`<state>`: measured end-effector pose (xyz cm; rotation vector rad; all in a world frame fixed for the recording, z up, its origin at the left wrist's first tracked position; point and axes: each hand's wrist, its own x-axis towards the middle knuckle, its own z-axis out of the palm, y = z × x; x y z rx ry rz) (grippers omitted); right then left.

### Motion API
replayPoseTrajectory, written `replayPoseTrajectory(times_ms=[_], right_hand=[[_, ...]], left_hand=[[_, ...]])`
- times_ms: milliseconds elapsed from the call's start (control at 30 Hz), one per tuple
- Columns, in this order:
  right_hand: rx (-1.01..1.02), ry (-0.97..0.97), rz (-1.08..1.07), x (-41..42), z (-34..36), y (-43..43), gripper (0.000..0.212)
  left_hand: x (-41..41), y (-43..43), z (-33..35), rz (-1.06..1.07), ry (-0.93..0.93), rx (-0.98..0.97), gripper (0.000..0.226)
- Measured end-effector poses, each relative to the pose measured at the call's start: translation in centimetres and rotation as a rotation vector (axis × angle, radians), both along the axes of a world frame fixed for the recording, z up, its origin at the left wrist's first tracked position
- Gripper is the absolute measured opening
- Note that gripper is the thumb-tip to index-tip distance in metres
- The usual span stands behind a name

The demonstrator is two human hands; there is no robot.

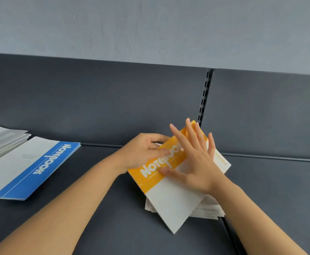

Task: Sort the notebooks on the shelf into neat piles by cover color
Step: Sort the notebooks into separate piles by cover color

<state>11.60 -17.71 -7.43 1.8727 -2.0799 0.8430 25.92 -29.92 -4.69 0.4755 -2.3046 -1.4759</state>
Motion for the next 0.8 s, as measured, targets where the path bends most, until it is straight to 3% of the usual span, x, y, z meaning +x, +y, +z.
replayPoseTrajectory(times_ms=[100, 167, 267, 433, 600, 733, 800], right_hand=[[0.070, 0.243, -0.042, -0.6, 0.8, -0.2, 0.087], [0.126, 0.246, -0.065, -0.8, 1.2, -0.4, 0.075], [0.116, 0.015, -0.099, -1.6, 1.7, -0.2, 0.041], [-0.241, -0.509, -0.207, -2.8, 3.1, 1.4, 0.036], [-0.266, -0.755, -0.255, -2.5, 3.9, 1.3, 0.036], [-0.176, -1.025, -0.173, -2.0, 3.6, 0.9, 0.017], [-0.147, -1.101, -0.135, -0.9, 3.2, 0.3, 0.008]], left_hand=[[-0.1, 0.1, -0.1, -0.044, -0.058, 0.002, 0.027], [0.0, -0.2, 0.1, -0.020, -0.072, -0.007, 0.030], [1.0, -1.0, 0.7, -0.019, -0.097, 0.031, 0.041], [2.0, -2.7, 1.2, 0.013, 0.079, 0.321, 0.048], [2.5, -2.8, 1.8, -0.048, -0.018, 0.309, 0.041], [1.7, -2.7, 1.7, 0.173, 0.045, 0.336, 0.029], [1.3, -2.6, 1.8, 0.354, 0.065, 0.257, 0.023]])
